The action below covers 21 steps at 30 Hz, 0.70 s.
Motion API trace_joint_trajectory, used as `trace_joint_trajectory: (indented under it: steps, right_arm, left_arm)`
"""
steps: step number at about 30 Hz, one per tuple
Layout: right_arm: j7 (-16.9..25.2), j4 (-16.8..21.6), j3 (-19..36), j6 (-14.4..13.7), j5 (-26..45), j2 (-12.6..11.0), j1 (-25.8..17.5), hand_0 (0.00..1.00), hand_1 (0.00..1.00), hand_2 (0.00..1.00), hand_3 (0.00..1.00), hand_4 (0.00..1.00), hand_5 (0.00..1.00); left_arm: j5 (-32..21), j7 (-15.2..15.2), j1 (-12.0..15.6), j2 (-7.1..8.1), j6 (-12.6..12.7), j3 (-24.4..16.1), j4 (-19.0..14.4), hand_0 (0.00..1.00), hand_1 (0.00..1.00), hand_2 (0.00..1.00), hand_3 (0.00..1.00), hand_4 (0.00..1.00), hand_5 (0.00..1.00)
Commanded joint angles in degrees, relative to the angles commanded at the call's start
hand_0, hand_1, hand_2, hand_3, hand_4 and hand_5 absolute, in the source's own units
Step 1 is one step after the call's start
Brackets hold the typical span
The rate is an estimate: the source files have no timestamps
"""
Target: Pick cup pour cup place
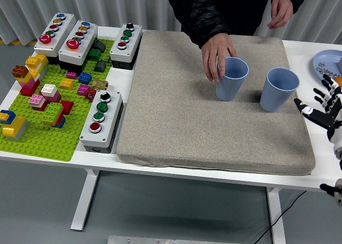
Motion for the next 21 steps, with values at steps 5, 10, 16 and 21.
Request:
trace_joint_trajectory:
  steps: [5,10,16,21]
  right_arm:
    - [-0.25,-0.32,3.42,0.04,0.15,-1.13,6.08,0.908,0.843,0.955,0.917,0.841,0.224]
    - [-0.22,-2.53,6.41,0.33,0.54,-1.11,11.63,0.908,0.843,0.955,0.917,0.841,0.224]
    - [0.87,-6.14,9.66,0.0,1.2,-0.06,16.84,0.906,0.84,0.946,0.912,0.838,0.228]
    - [-0.42,-9.79,12.37,2.23,2.41,-0.11,19.63,0.897,0.834,0.906,0.875,0.83,0.249]
  left_arm:
    - [0.19,-0.01,-0.17,0.18,0.05,-0.09,0.0,0.759,0.804,0.844,0.76,0.512,0.954]
    - [0.09,-0.02,-0.25,0.2,0.09,0.01,0.0,0.759,0.804,0.844,0.76,0.512,0.954]
    - [-0.18,-0.07,-0.51,0.12,0.09,0.36,0.0,0.76,0.805,0.844,0.76,0.511,0.953]
    - [-0.68,-0.24,-0.77,0.12,0.06,0.98,0.0,0.76,0.805,0.844,0.759,0.512,0.957]
